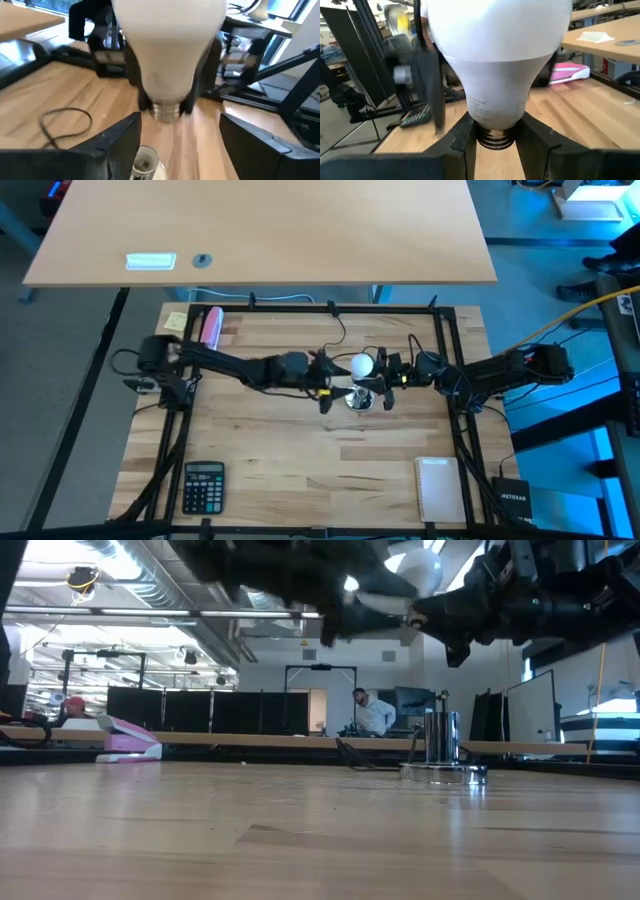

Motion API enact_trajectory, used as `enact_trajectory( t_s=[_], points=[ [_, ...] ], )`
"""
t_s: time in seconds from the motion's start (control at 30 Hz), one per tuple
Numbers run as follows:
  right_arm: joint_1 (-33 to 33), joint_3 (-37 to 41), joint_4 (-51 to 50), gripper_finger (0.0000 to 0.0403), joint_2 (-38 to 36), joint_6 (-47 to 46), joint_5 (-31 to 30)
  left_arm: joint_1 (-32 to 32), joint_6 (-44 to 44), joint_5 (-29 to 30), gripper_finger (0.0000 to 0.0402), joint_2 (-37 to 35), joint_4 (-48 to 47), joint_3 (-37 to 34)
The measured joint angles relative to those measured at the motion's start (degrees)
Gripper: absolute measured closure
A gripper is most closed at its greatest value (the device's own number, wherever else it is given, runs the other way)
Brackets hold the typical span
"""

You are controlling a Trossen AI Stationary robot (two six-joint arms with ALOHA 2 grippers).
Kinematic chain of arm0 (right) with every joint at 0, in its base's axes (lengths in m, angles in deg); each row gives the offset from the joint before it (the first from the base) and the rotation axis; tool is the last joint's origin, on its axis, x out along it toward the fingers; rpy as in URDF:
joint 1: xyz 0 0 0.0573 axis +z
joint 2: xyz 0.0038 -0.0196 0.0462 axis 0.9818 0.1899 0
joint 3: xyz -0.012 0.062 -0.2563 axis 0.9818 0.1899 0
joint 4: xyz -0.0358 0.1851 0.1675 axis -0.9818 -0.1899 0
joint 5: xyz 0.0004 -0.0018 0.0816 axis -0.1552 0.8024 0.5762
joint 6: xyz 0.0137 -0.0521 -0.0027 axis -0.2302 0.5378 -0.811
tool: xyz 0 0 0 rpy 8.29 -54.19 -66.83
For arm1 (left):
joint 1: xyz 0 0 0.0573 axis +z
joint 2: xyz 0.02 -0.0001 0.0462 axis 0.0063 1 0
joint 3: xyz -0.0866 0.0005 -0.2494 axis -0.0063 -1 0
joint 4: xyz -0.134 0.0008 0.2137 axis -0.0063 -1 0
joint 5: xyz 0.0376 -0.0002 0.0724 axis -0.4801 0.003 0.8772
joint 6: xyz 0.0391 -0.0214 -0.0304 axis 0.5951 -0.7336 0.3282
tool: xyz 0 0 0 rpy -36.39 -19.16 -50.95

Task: Screw lightbulb
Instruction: Insert the lightbulb into the lamp

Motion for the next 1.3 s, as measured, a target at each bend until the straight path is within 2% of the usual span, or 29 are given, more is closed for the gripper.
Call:
enact_trajectory(
  t_s=[0.17,0.3,0.47,0.6,0.7,0.83,1.3],
  points=[
    [0.03,0.02,-3.59,0.0295,0.00,1.64,-0.29,0.57,0.95,0.46,0.0136,-8.11,-16.69,0.91],
    [0.05,-1.87,-11.25,0.0295,0.05,4.43,-1.03,1.31,0.91,0.57,0.0135,-12.20,-24.67,6.65],
    [0.10,-6.87,-23.99,0.0294,0.03,7.39,-0.70,2.54,3.02,0.68,0.0135,-9.28,-43.28,18.31],
    [0.10,-8.70,-26.08,0.0288,0.01,7.53,0.22,3.07,3.89,0.52,0.0135,-5.99,-49.80,26.31],
    [0.10,-8.84,-26.57,0.0292,0.03,7.55,1.84,3.05,5.09,-1.14,0.0135,-2.64,-53.31,29.59],
    [0.12,-8.94,-26.51,0.0294,0.03,7.54,2.57,3.05,8.04,-6.24,0.0135,0.42,-52.92,31.93],
    [0.10,-8.70,-28.07,0.0294,0.19,7.64,3.01,3.97,9.68,-8.65,0.0135,5.49,-51.42,32.48]
  ],
)
